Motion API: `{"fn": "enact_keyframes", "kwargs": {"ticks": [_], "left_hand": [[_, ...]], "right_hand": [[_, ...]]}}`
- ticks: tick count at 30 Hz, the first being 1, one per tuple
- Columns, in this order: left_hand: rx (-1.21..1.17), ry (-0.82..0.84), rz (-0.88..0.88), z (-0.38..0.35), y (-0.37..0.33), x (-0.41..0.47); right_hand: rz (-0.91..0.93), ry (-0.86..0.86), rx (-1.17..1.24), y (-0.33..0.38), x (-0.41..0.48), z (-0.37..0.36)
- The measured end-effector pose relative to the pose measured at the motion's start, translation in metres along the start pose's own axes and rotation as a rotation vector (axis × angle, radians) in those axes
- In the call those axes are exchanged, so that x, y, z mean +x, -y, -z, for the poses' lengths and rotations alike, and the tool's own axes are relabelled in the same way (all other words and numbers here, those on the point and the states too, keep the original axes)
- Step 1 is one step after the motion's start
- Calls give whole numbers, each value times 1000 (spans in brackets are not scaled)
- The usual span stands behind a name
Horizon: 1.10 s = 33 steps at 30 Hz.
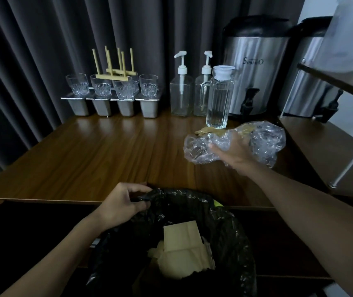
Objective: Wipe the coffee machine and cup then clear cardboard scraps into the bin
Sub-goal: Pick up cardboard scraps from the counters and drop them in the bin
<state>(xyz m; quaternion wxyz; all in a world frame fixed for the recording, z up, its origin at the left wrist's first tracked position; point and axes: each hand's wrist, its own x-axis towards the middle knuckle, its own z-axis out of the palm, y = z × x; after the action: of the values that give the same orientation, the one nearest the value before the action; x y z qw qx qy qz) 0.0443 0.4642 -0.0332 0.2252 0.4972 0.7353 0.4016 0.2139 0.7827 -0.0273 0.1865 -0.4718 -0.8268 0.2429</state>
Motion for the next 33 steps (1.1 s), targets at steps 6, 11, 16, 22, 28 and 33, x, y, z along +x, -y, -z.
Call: {"fn": "enact_keyframes", "kwargs": {"ticks": [6, 11, 16, 22, 28, 33], "left_hand": [[5, 6, 36, -2, -1, -1], [7, 10, 58, -2, -3, 1], [3, 35, 27, -2, -4, 2], [-15, 49, -11, -1, -1, 3], [-12, 62, -60, 1, 2, 6], [-81, 79, -135, 4, 1, 6]], "right_hand": [[0, -16, -24, -8, 12, -15], [19, 15, -116, -13, 5, -22], [109, 18, -416, -13, -7, -19], [148, 35, -93, -7, -37, -3], [299, 22, 248, 20, -75, 48], [581, 288, 248, 60, -133, 88]]}}
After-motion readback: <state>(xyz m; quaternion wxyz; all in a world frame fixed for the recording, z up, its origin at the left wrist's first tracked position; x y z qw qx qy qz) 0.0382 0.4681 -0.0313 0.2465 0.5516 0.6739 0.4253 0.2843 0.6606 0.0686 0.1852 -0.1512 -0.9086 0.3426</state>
